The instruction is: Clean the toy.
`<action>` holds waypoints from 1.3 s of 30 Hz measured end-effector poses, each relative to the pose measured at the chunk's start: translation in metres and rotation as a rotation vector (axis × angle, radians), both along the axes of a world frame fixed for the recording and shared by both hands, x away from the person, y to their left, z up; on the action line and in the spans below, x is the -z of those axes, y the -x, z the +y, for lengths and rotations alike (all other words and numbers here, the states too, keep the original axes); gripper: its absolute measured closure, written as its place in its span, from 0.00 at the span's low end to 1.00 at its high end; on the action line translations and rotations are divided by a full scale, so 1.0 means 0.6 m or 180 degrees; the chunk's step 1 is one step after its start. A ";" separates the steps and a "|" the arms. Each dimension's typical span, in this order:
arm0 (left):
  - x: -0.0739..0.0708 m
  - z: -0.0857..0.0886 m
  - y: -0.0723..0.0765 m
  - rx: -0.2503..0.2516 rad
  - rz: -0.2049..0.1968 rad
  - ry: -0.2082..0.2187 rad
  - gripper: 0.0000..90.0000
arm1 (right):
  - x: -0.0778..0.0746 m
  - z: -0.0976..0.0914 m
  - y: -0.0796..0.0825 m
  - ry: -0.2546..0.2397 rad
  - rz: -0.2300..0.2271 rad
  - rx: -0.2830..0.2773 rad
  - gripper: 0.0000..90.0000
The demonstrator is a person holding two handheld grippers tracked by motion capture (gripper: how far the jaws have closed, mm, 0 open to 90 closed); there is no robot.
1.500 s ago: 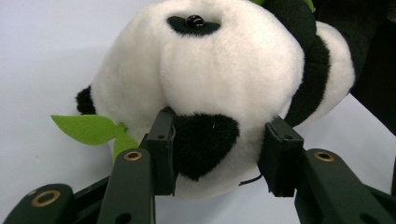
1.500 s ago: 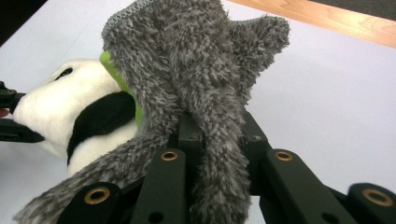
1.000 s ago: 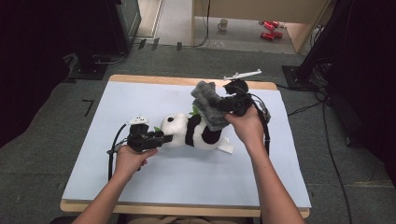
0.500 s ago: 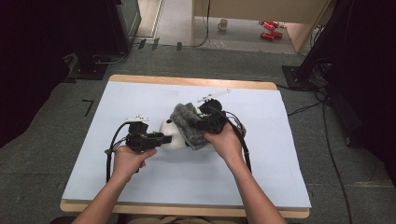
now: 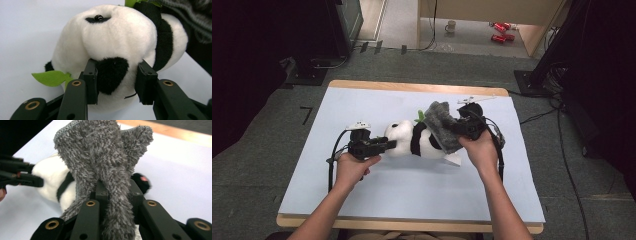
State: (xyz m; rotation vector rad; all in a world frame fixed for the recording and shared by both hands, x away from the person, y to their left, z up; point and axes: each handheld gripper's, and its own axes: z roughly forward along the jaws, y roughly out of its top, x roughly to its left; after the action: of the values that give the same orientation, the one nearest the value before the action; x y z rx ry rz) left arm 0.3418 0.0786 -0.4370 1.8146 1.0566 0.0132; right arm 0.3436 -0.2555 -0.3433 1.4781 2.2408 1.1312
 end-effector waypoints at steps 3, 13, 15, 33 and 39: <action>0.000 0.001 -0.001 -0.0006 -0.0026 -0.0012 0.67 | -0.017 -0.023 0.004 -0.0028 -0.0037 0.0142 0.85; -0.001 0.000 0.004 0.0015 -0.0180 -0.0086 0.64 | 0.000 0.016 0.022 -0.0187 0.0021 -0.0230 0.85; -0.002 -0.001 0.005 0.0031 -0.0214 -0.0092 0.63 | 0.016 0.024 0.021 -0.0174 0.0021 -0.0253 0.85; -0.011 0.039 0.001 0.0209 -0.0524 -0.0127 0.43 | 0.047 0.017 -0.007 -0.0198 -0.0035 -0.0098 0.84; -0.003 0.047 -0.005 0.0264 -0.0584 -0.0172 0.37 | 0.049 0.013 -0.015 -0.0208 -0.0033 -0.0061 0.84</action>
State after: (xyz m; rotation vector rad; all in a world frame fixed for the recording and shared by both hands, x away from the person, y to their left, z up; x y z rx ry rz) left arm 0.3449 0.1066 -0.4350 1.8657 0.8586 0.1568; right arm 0.3528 -0.2477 -0.3725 1.4745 2.2361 1.2260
